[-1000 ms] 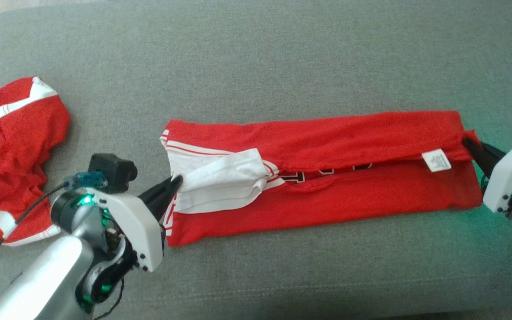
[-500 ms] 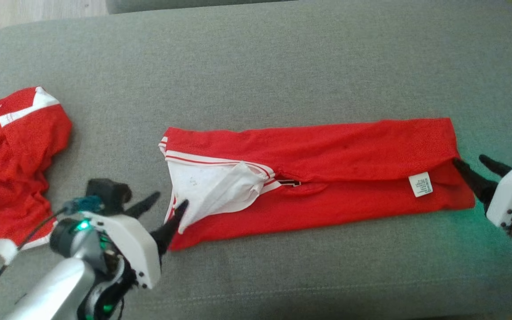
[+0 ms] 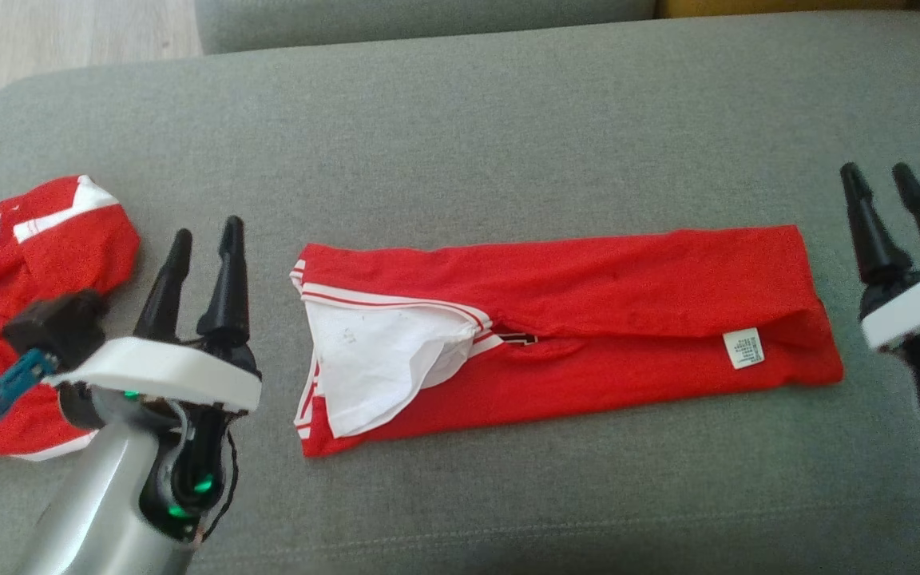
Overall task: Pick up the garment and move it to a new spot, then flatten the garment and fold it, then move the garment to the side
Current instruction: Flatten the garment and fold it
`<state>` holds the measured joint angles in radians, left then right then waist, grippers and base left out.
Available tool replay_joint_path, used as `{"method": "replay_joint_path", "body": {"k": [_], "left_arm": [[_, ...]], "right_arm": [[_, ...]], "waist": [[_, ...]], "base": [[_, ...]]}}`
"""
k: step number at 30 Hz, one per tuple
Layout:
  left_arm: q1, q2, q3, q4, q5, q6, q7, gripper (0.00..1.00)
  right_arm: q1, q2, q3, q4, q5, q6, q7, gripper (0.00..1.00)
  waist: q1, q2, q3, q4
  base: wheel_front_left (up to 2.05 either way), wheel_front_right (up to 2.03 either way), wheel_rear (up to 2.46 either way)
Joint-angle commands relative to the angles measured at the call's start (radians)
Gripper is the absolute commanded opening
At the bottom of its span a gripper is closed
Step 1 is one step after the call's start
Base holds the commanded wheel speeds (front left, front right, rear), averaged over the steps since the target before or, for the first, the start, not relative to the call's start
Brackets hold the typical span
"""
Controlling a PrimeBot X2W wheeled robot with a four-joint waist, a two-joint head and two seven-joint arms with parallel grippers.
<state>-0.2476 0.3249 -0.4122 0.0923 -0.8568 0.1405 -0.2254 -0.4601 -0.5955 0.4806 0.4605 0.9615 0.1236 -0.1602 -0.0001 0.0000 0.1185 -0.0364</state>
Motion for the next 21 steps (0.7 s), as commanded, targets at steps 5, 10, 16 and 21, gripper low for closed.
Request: {"method": "replay_joint_path", "body": {"k": [5, 10, 16, 21], "left_arm": [[-0.003, -0.100, 0.141, 0.003, 0.071, -0.048, -0.035, 1.00], [0.051, -0.204, 0.228, 0.025, 0.198, -0.122, -0.036, 1.00], [0.101, -0.260, 0.271, 0.054, 0.338, -0.192, -0.036, 1.00], [0.120, -0.272, 0.297, 0.068, 0.369, -0.216, -0.036, 1.00]], "right_arm": [[0.083, 0.089, -0.100, -0.067, -0.116, 0.007, -0.084, 1.00], [0.150, 0.174, -0.166, -0.115, -0.237, 0.007, -0.098, 1.00], [0.220, 0.255, -0.220, -0.137, -0.375, 0.007, -0.101, 1.00], [0.242, 0.288, -0.238, -0.141, -0.417, 0.007, -0.101, 1.00]], "waist": [[0.0001, 0.0000, -0.014, 0.001], [0.0001, 0.0000, -0.024, 0.003], [0.0001, 0.0000, -0.028, 0.002], [0.0001, 0.0000, -0.030, -0.001]], "base": [[0.00, 0.00, 0.00], [0.00, 0.00, 0.00], [0.00, 0.00, 0.00], [0.00, 0.00, 0.00]]}}
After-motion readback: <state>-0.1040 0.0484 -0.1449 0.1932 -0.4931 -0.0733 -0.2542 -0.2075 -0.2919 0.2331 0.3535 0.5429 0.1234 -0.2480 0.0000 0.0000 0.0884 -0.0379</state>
